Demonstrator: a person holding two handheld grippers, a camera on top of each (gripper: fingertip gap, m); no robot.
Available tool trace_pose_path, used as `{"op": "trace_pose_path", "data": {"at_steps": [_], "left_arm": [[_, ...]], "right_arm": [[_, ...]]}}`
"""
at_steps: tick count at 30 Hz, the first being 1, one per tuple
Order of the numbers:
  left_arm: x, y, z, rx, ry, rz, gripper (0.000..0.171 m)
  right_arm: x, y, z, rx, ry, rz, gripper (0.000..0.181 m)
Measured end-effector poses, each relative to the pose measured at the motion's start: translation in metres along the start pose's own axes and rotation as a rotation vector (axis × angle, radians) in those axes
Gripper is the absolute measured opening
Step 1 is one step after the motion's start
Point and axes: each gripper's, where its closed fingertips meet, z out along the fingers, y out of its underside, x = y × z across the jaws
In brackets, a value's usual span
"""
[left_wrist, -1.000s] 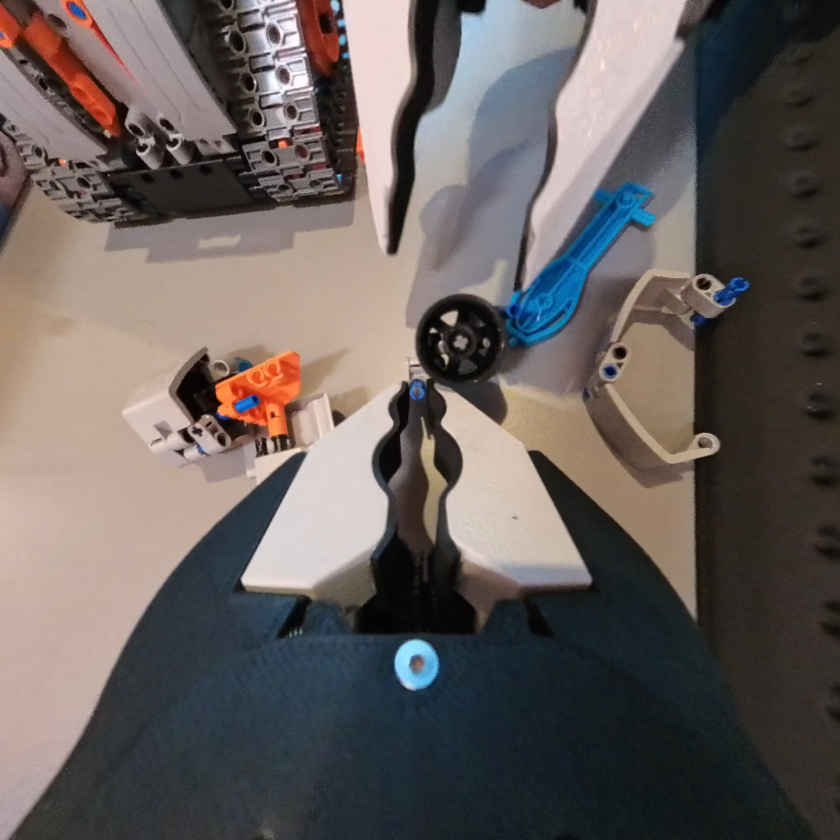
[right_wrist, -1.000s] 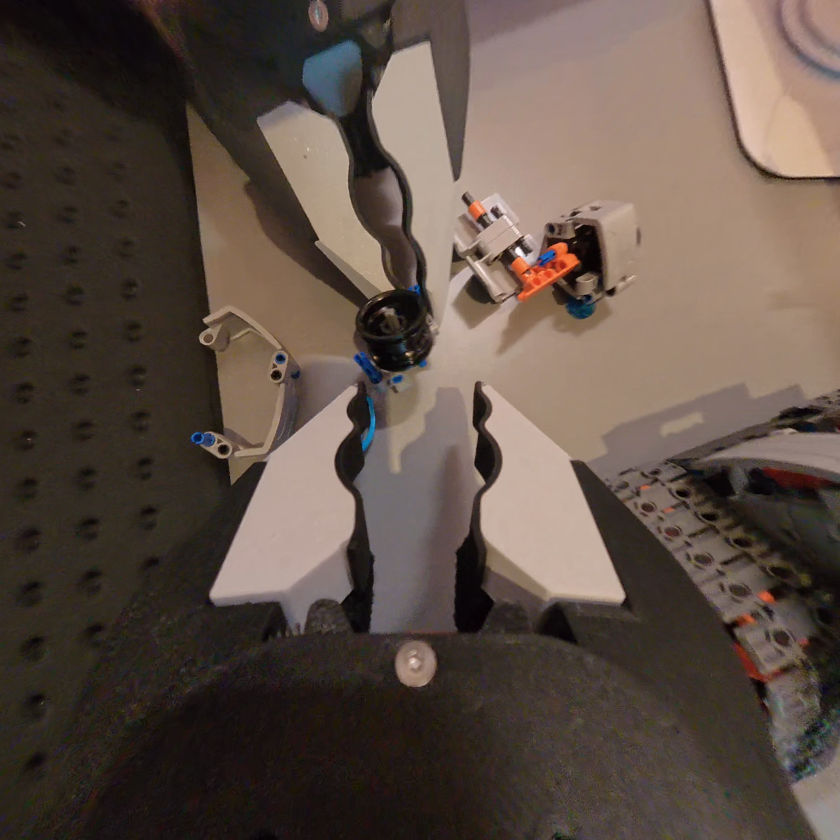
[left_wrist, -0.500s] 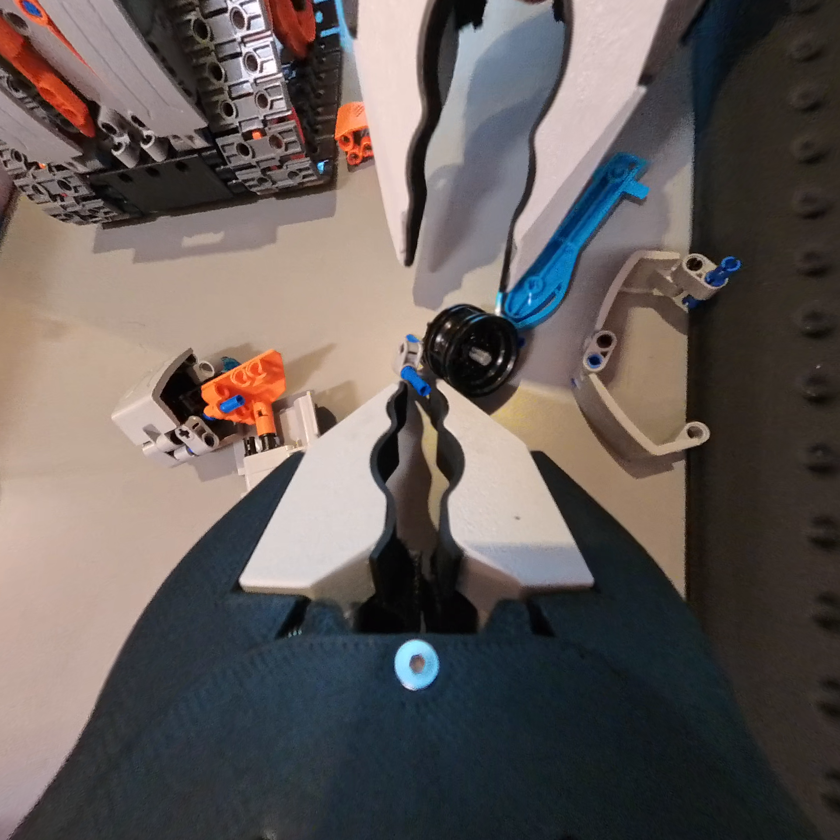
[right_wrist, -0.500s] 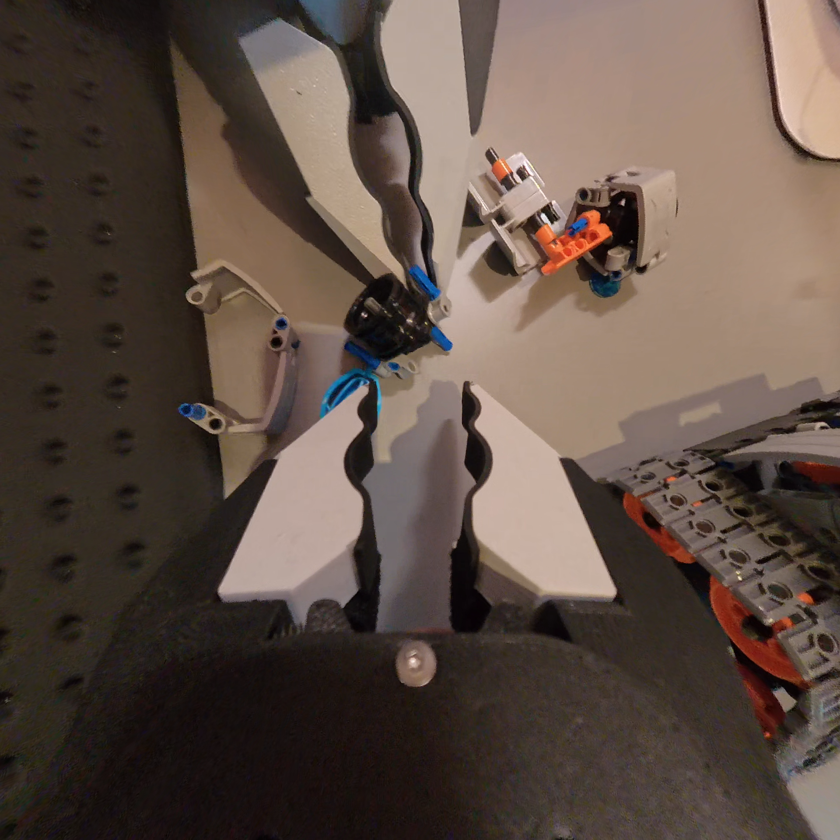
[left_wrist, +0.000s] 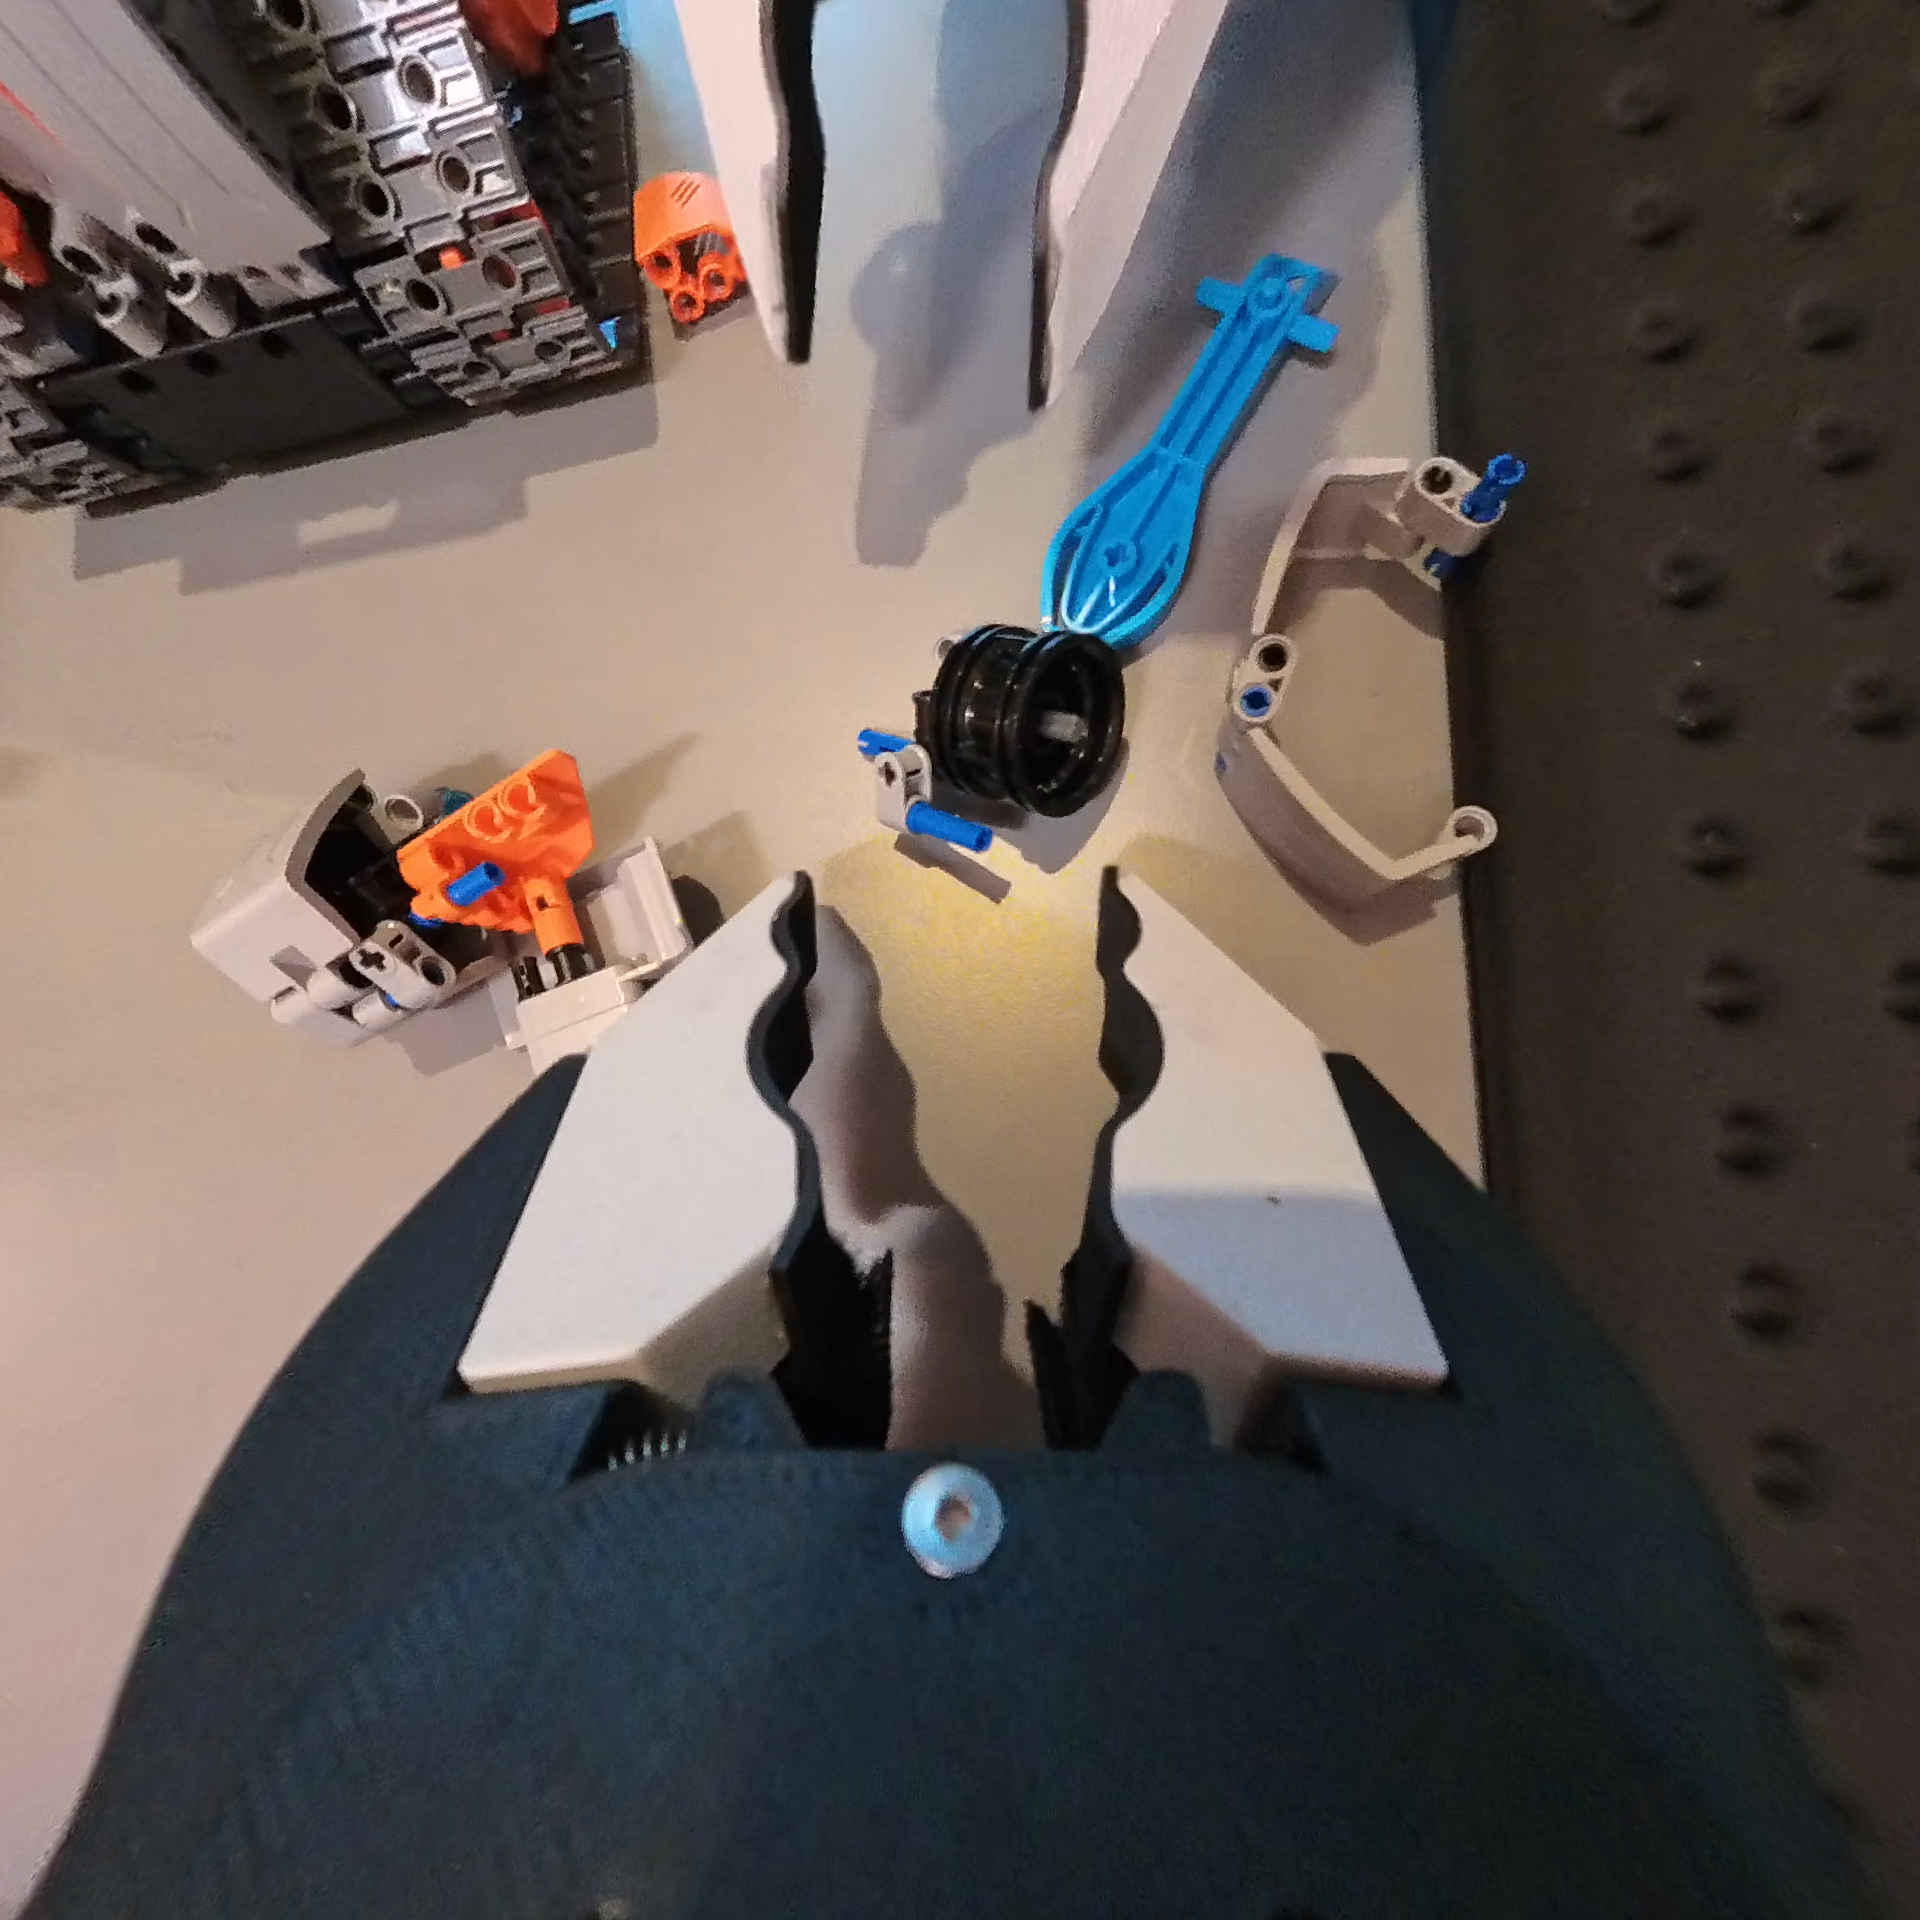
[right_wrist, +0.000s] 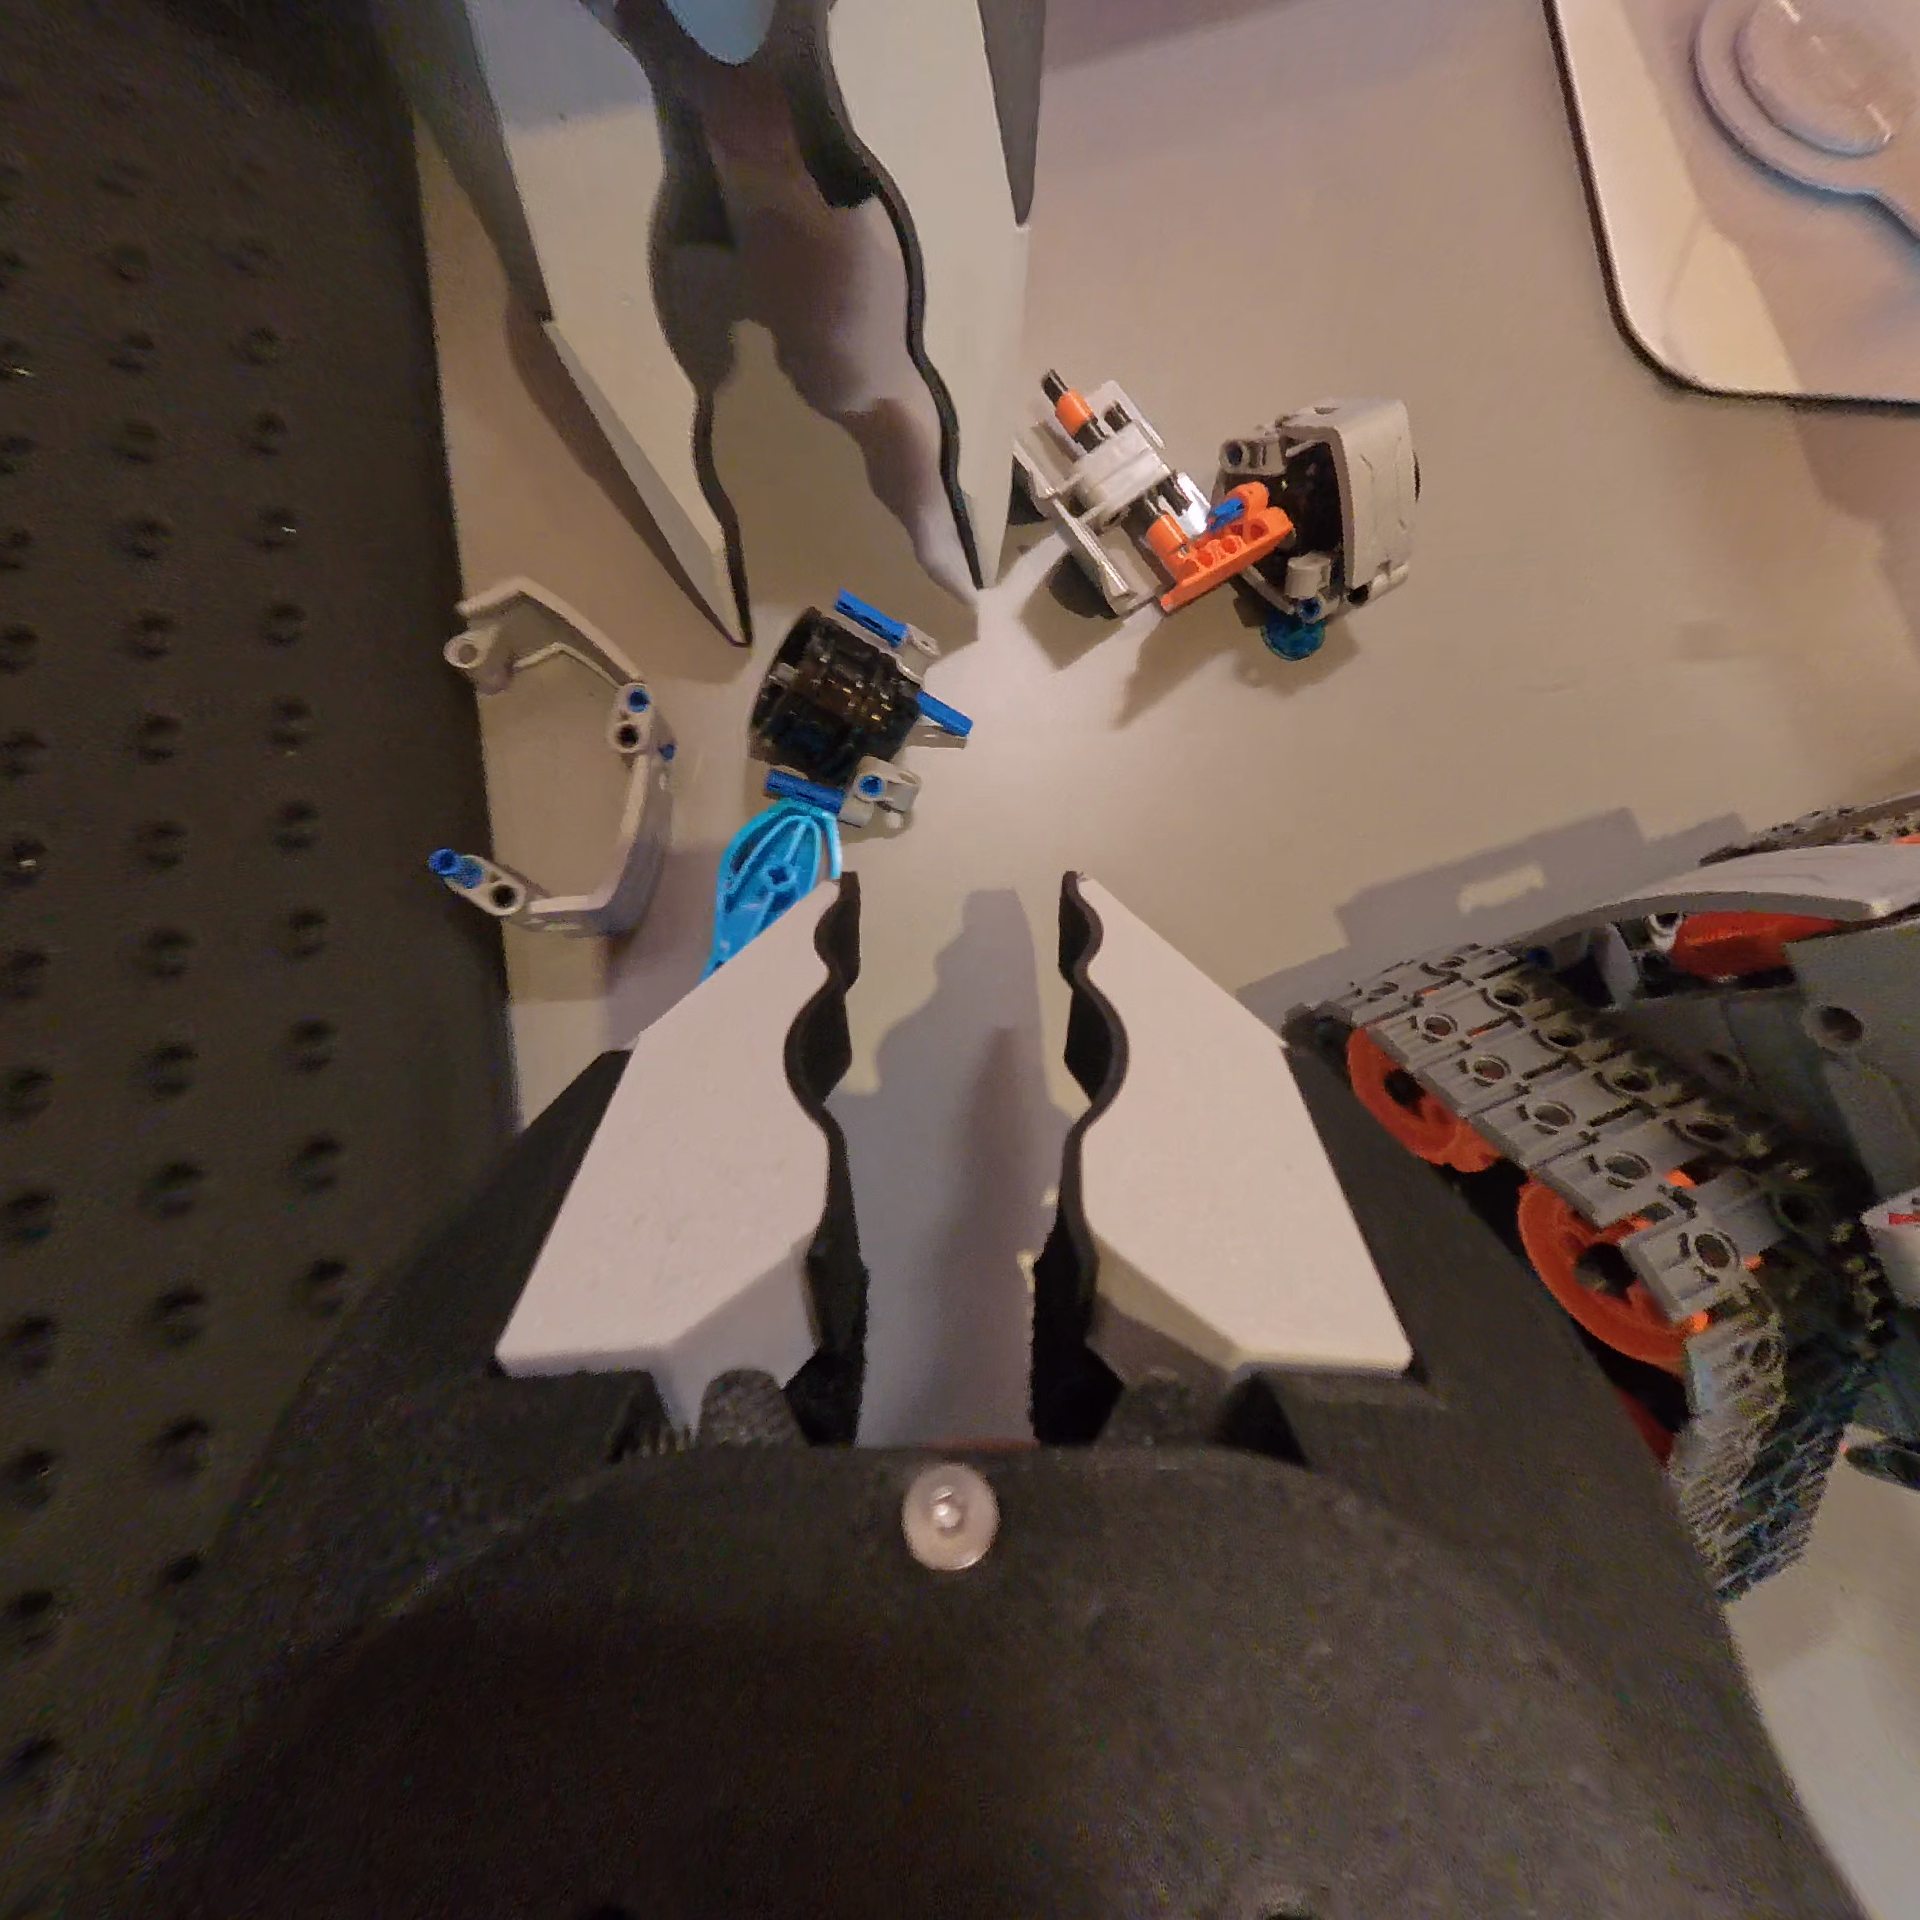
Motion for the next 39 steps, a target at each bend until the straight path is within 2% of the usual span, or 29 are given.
{"op": "trace_pose_path", "data": {"at_steps": [3,7,10,14,17,21,24,26,32,39], "left_arm": [[-0.001,-0.002,0.0,0.0,-0.015,0.022,0.044],[0.01,-0.003,0.0,-0.005,0.026,0.052,0.036],[0.012,-0.002,-0.007,-0.022,0.03,0.048,0.037],[0.039,-0.016,-0.022,0.032,0.175,-0.019,0.035],[0.058,-0.019,-0.019,0.015,0.234,-0.02,0.037],[0.064,-0.021,-0.018,0.029,0.266,-0.028,0.032],[0.062,-0.023,-0.02,0.061,0.268,-0.025,0.034],[0.055,-0.024,-0.021,0.069,0.236,-0.039,0.042],[0.048,-0.046,-0.032,0.221,0.278,-0.144,0.045],[0.038,-0.056,-0.029,0.257,0.134,-0.042,0.04]], "right_arm": [[-0.016,-0.007,-0.008,0.034,-0.051,-0.036,0.03],[-0.035,-0.008,-0.011,0.034,-0.096,-0.034,0.032],[-0.05,-0.013,-0.014,0.063,-0.137,-0.008,0.032],[-0.066,-0.012,-0.002,0.038,-0.186,0.048,0.028],[-0.072,-0.007,0.01,-0.025,-0.19,0.061,0.025],[-0.066,0.0,0.023,-0.084,-0.137,0.058,0.002],[-0.059,-0.004,0.02,-0.063,-0.1,0.041,0.0],[-0.055,-0.013,0.014,-0.009,-0.08,0.007,0.0],[-0.038,-0.036,-0.005,0.098,0.081,-0.107,0.0],[-0.023,-0.044,-0.013,0.153,0.143,-0.032,0.001]]}}
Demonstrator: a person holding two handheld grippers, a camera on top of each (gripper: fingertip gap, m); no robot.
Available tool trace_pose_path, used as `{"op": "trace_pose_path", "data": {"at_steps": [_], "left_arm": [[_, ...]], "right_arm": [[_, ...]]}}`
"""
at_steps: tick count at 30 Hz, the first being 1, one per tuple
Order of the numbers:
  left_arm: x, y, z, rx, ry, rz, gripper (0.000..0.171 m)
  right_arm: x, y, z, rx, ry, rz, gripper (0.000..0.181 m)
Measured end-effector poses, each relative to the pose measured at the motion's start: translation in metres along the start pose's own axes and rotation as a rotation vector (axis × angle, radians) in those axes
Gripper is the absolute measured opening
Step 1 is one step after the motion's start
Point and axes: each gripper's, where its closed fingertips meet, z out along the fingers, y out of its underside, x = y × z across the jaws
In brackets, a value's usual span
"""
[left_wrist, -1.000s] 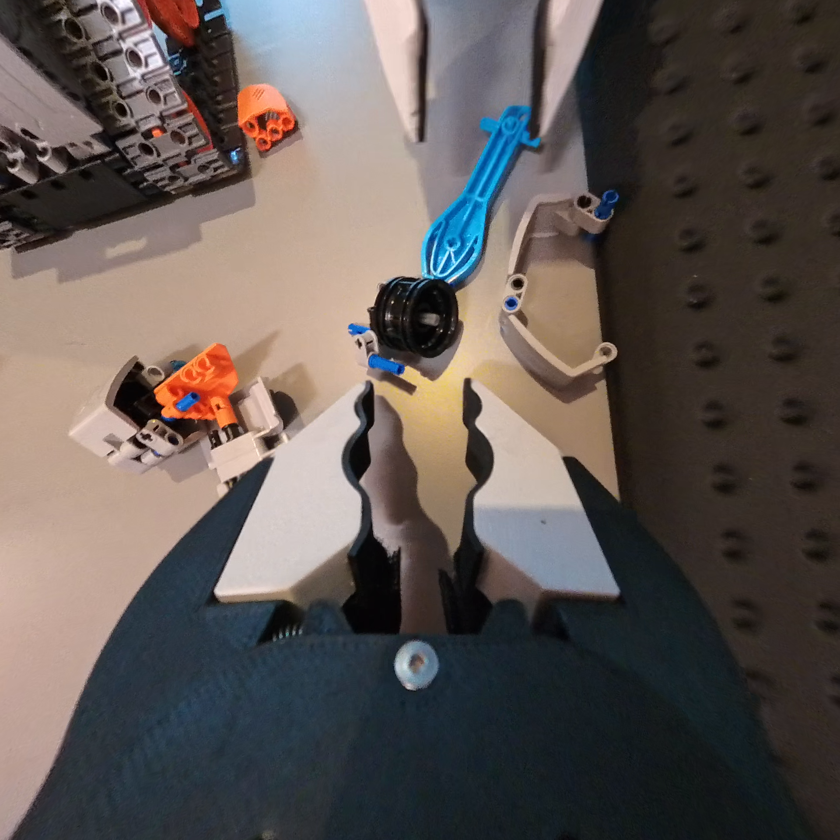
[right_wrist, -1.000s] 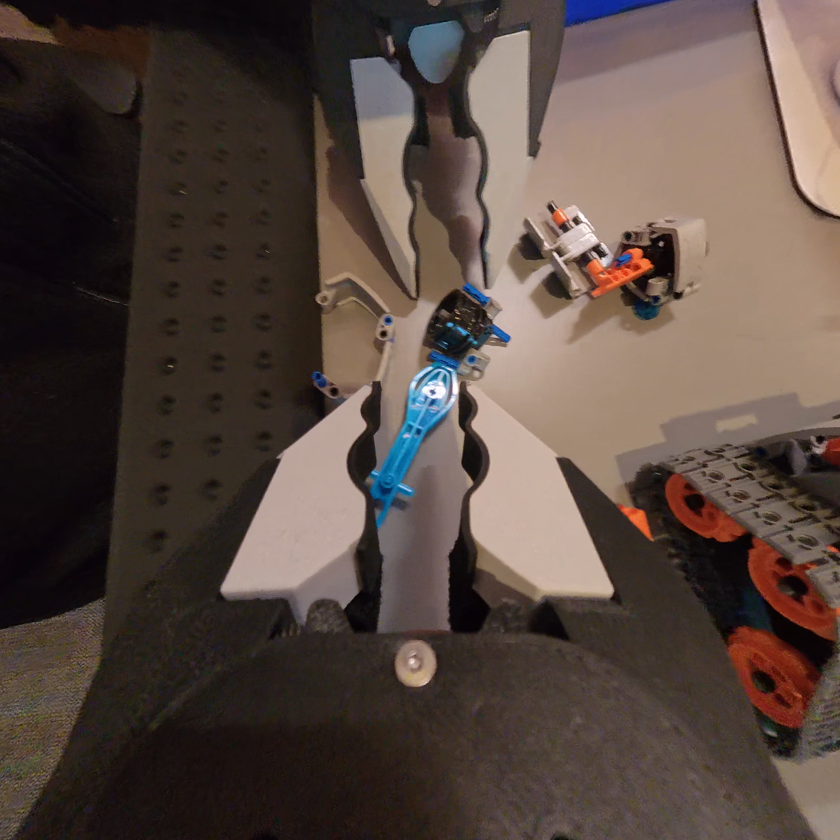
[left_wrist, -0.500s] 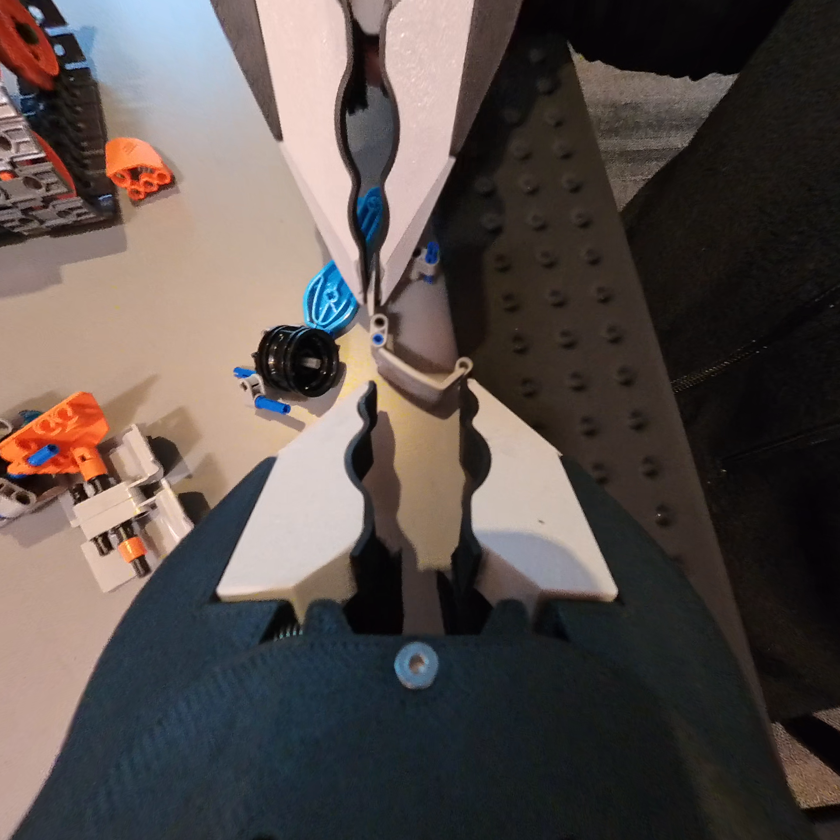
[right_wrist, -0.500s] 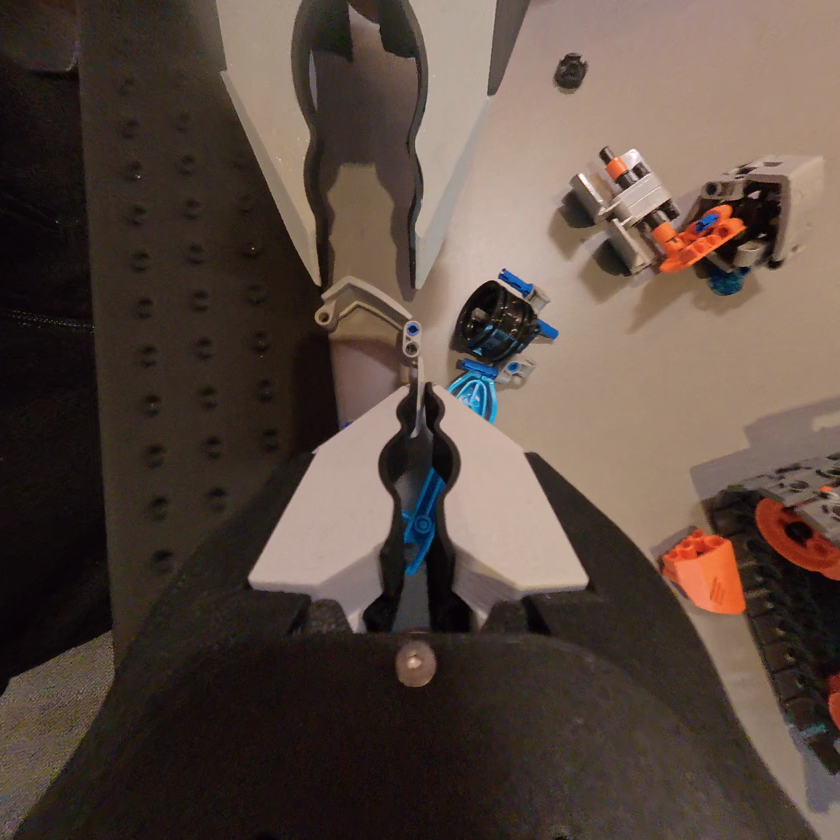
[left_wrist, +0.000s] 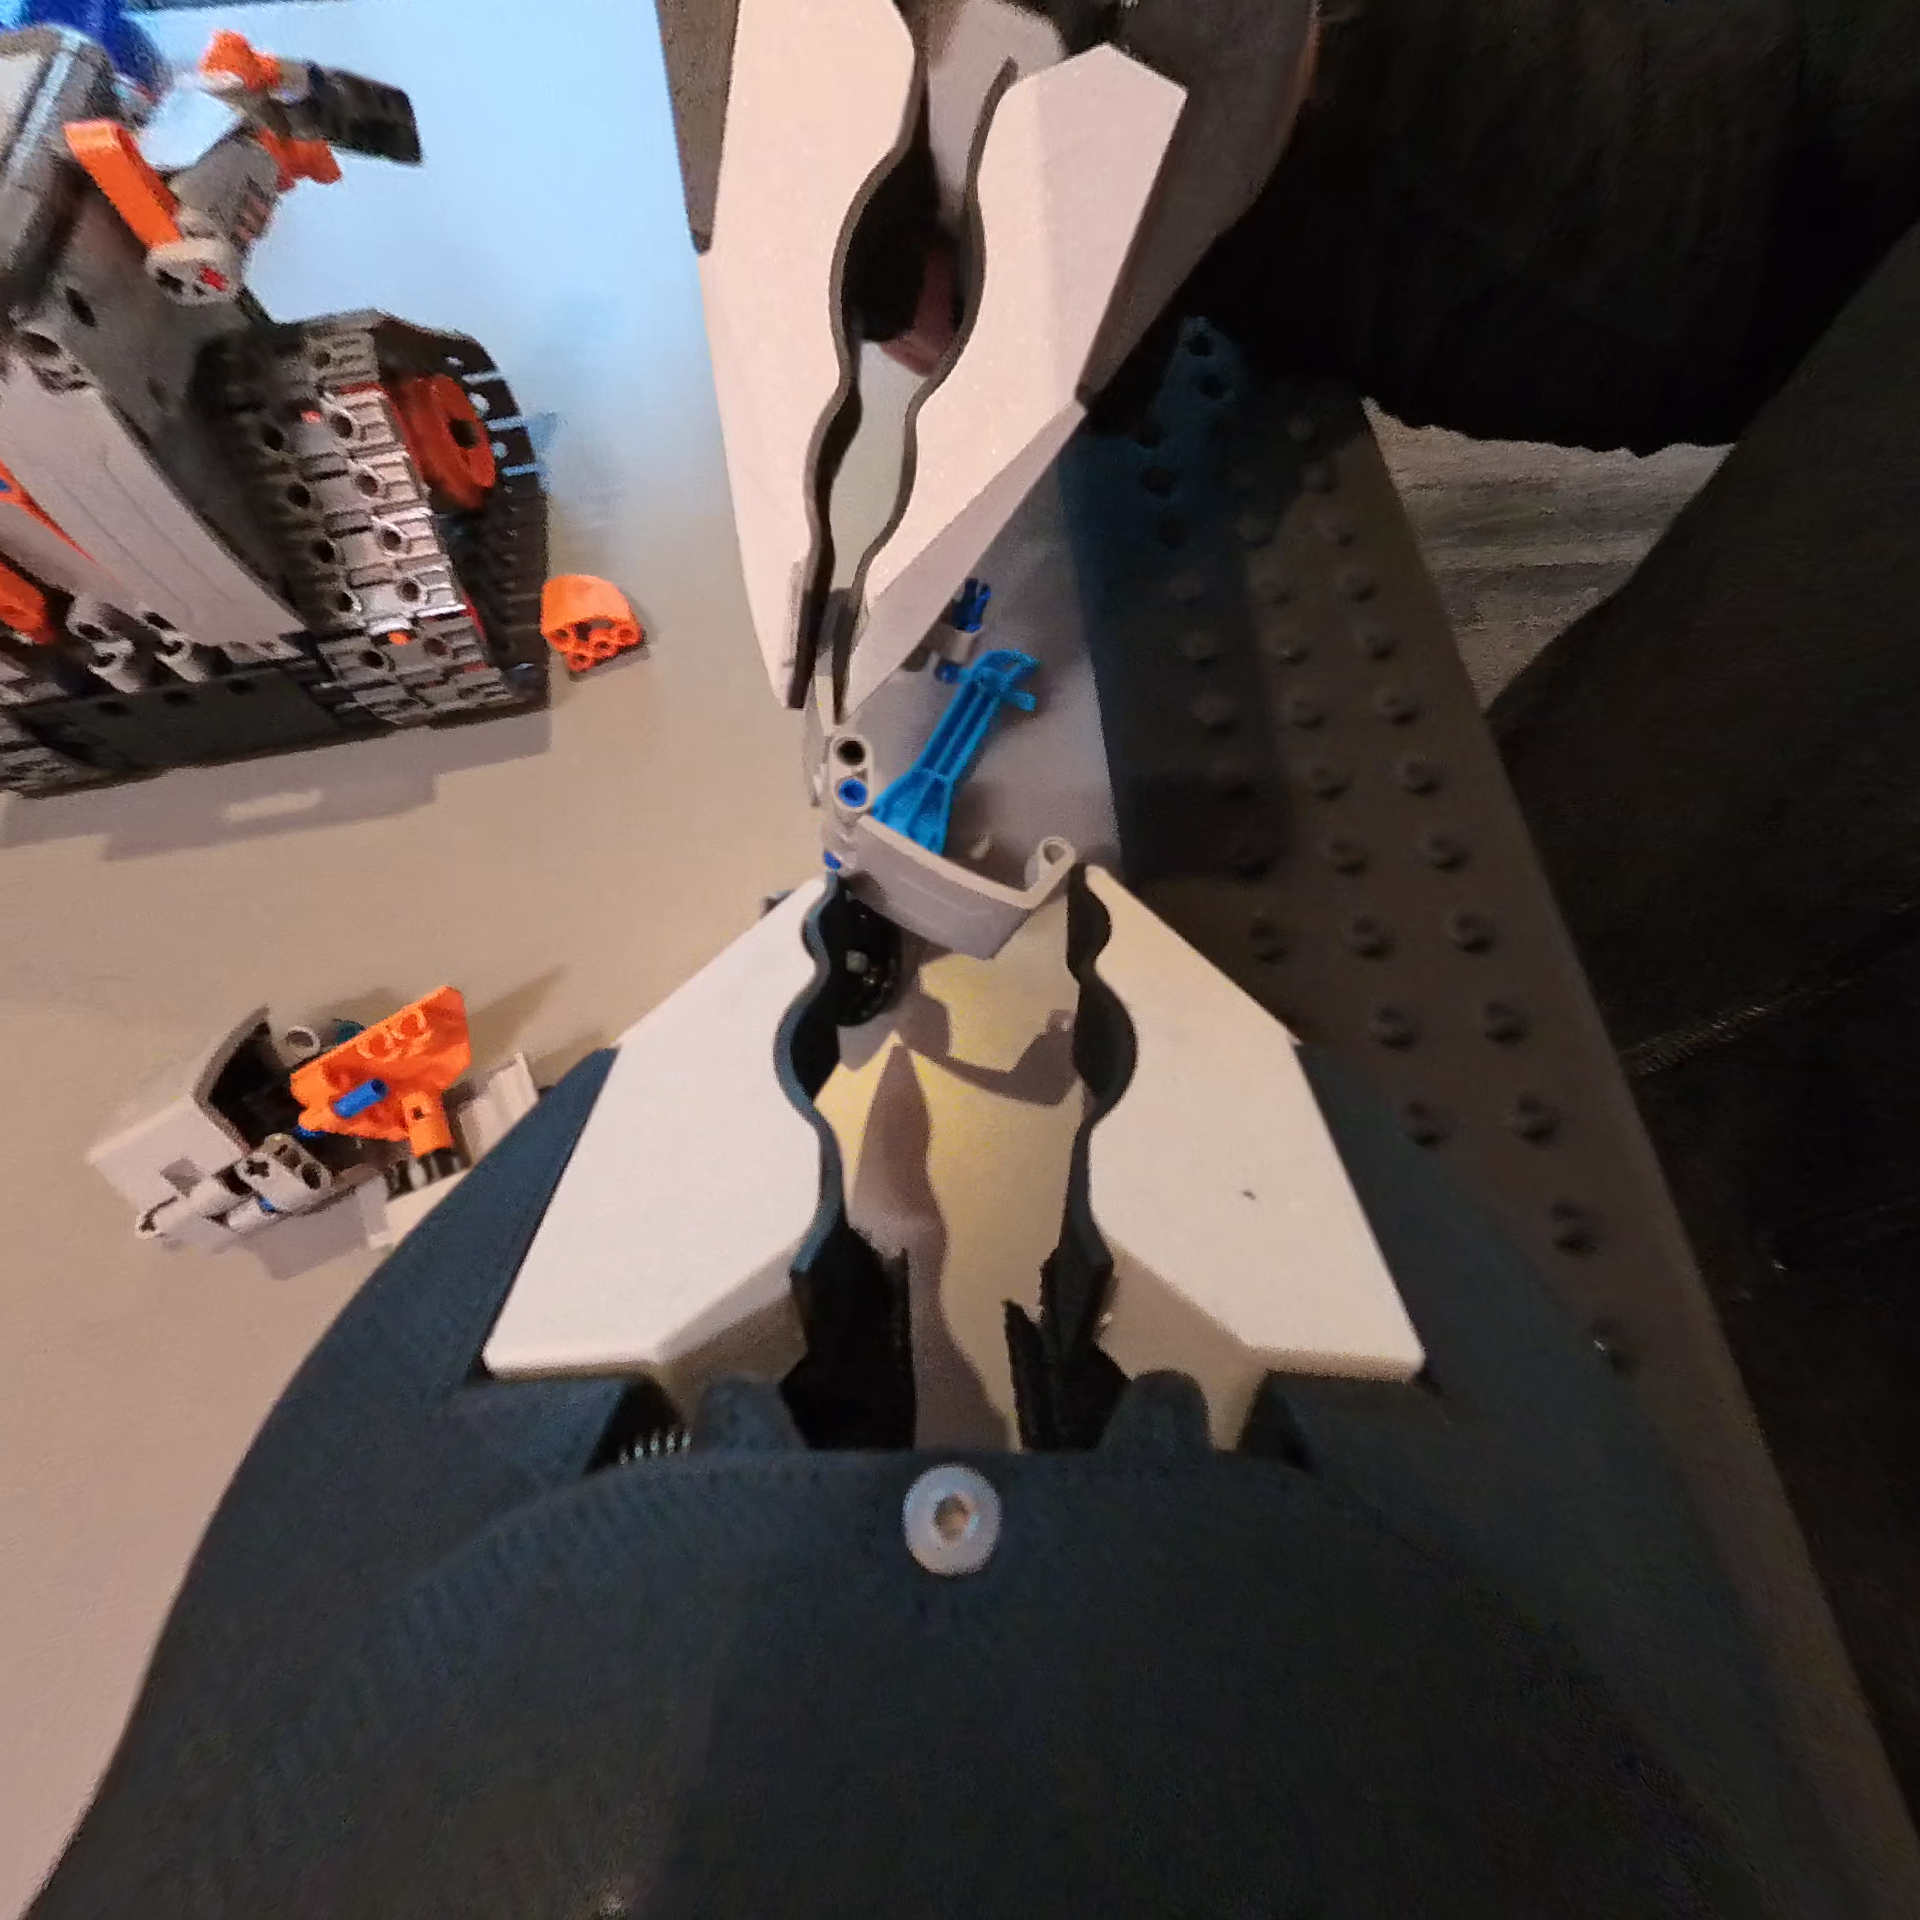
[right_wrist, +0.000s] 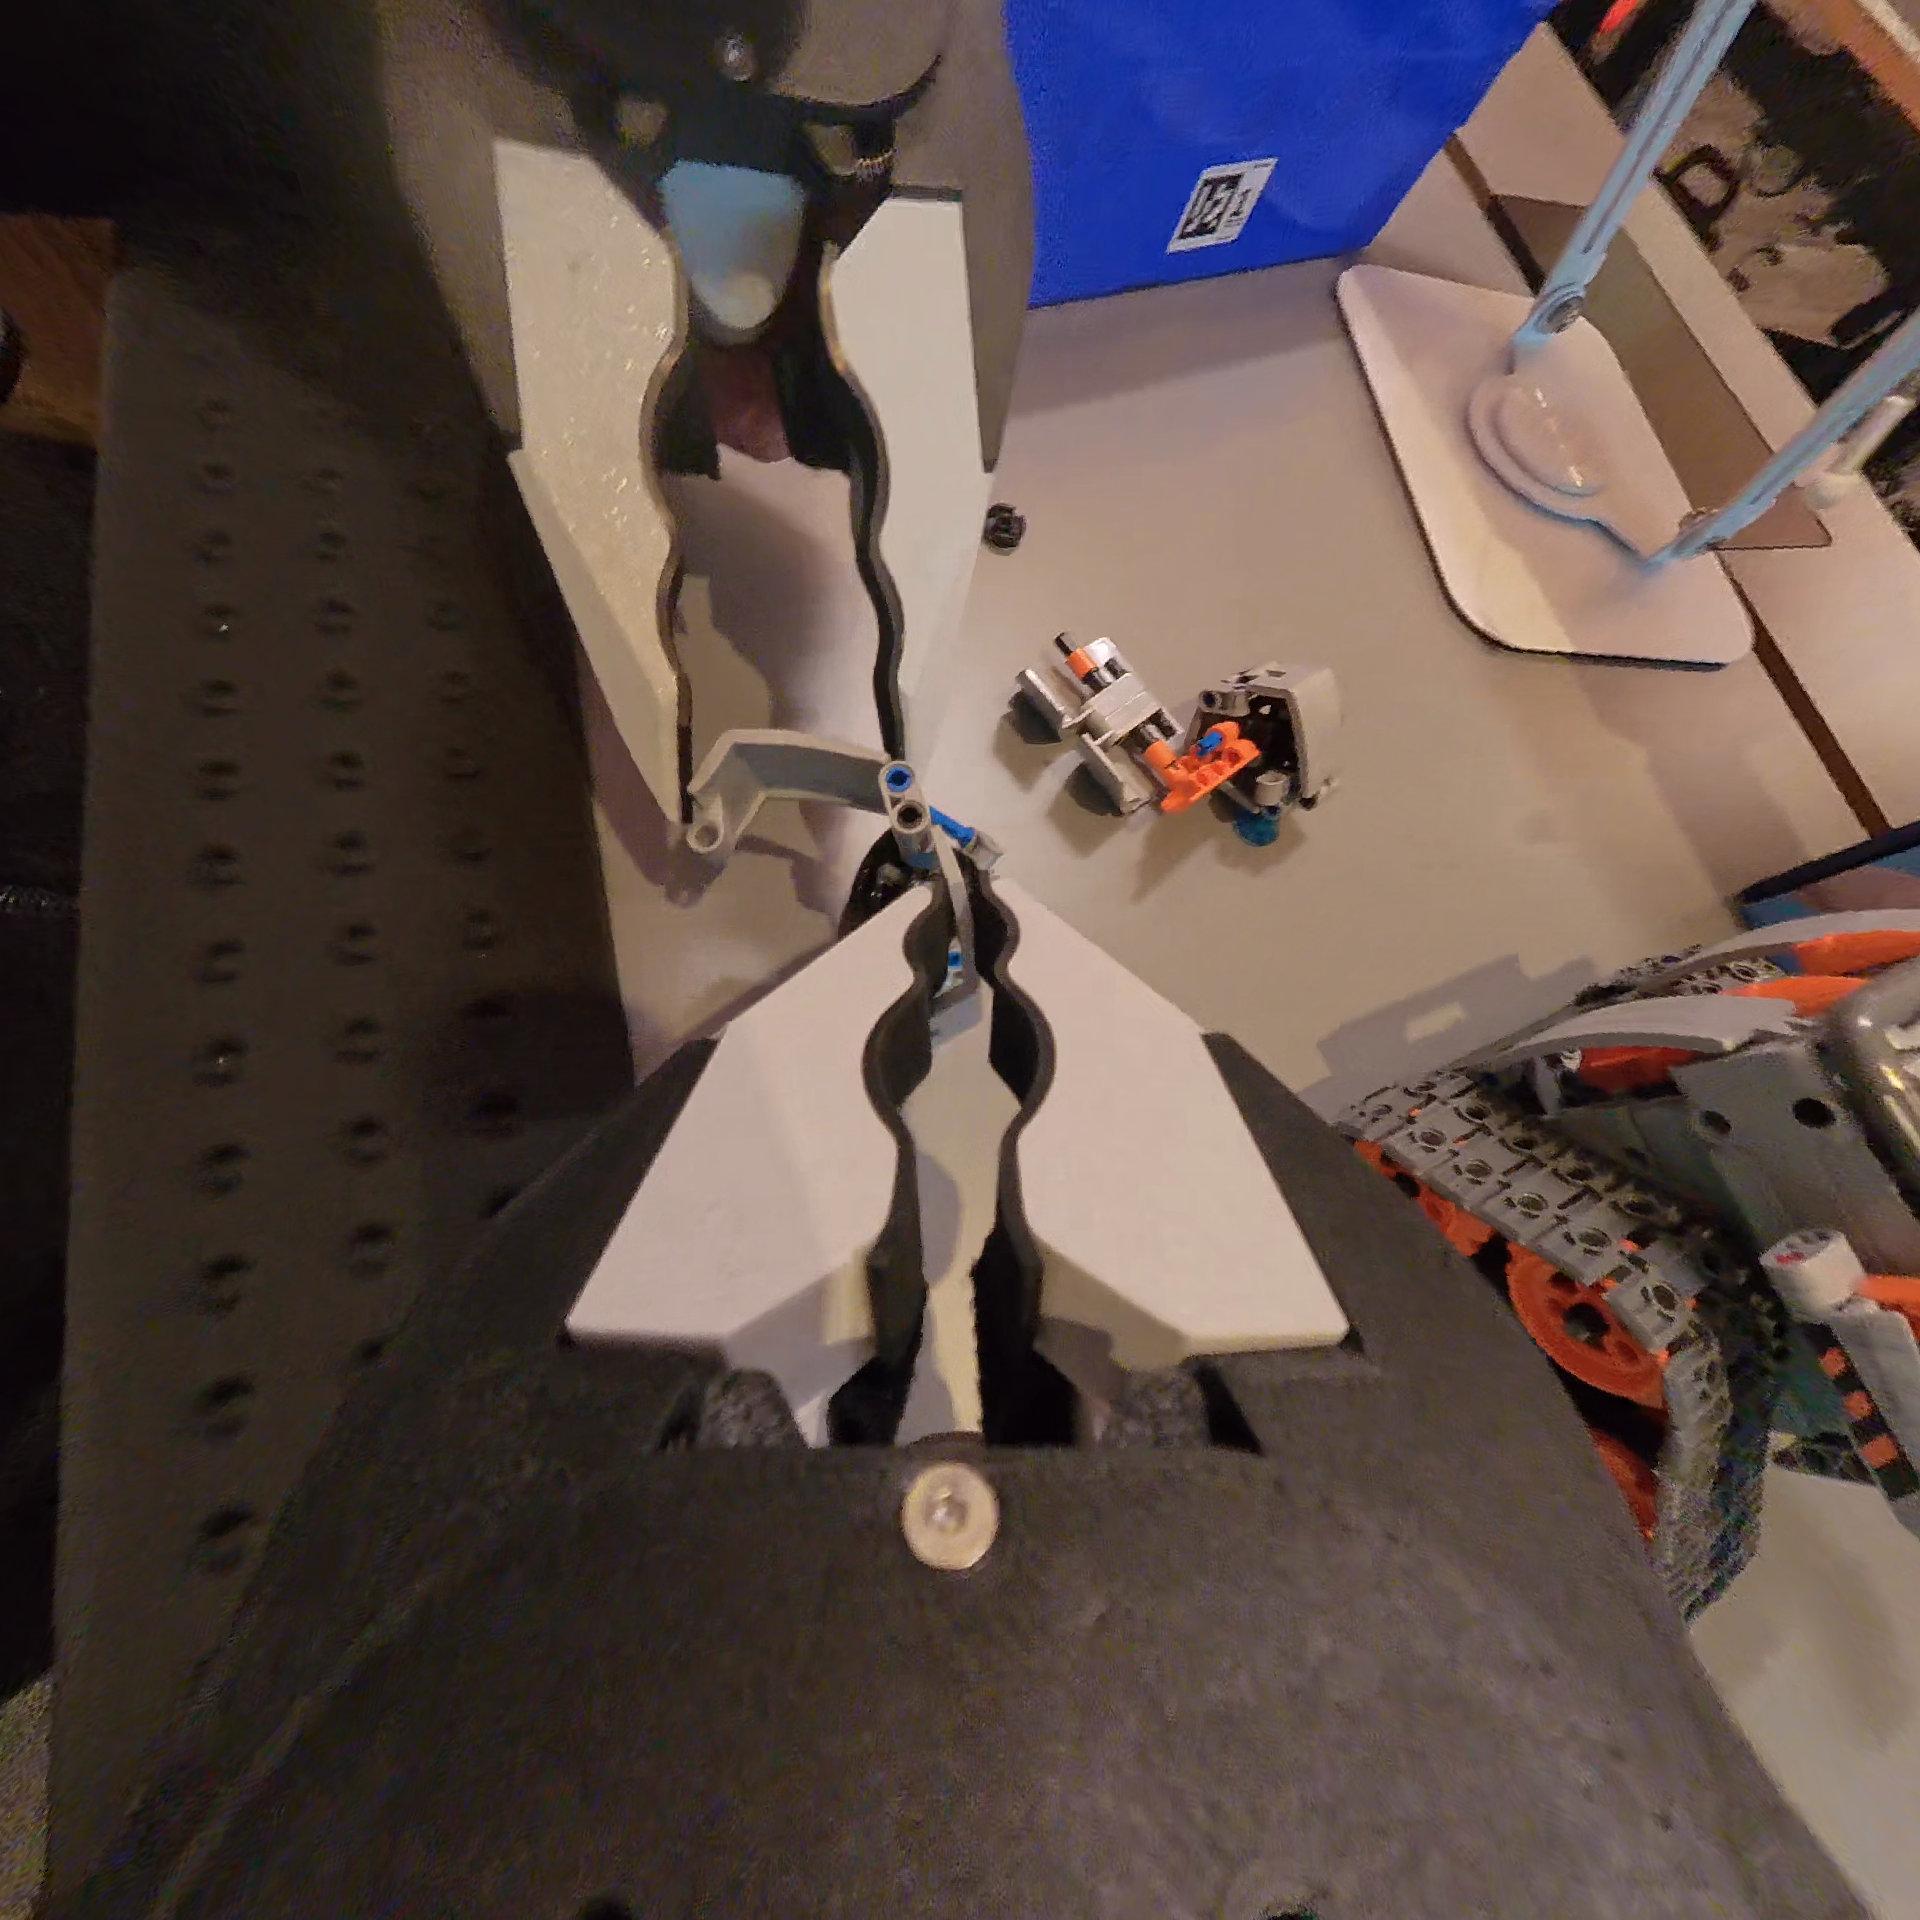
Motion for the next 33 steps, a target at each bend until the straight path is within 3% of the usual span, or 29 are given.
{"op": "trace_pose_path", "data": {"at_steps": [4,10,17,21,26,33], "left_arm": [[-0.009,-0.008,-0.001,0.065,-0.045,-0.025,0.04],[-0.017,-0.033,-0.02,0.205,-0.089,-0.013,0.047],[-0.023,-0.039,-0.028,0.195,-0.261,0.189,0.045],[-0.022,-0.038,-0.031,0.174,-0.28,0.263,0.045],[-0.01,-0.041,-0.032,0.166,-0.299,0.403,0.031],[-0.016,-0.048,-0.041,0.248,-0.282,0.285,0.017]], "right_arm": [[0.011,-0.006,-0.003,0.035,0.051,0.049,0.002],[0.016,-0.016,-0.009,0.15,-0.001,0.185,0.0],[0.021,-0.025,-0.011,0.274,-0.152,0.437,0.0],[0.016,-0.025,-0.012,0.299,-0.24,0.512,0.0],[-0.001,-0.019,-0.007,0.259,-0.373,0.556,0.0],[0.005,-0.029,-0.015,0.335,-0.331,0.507,0.007]]}}
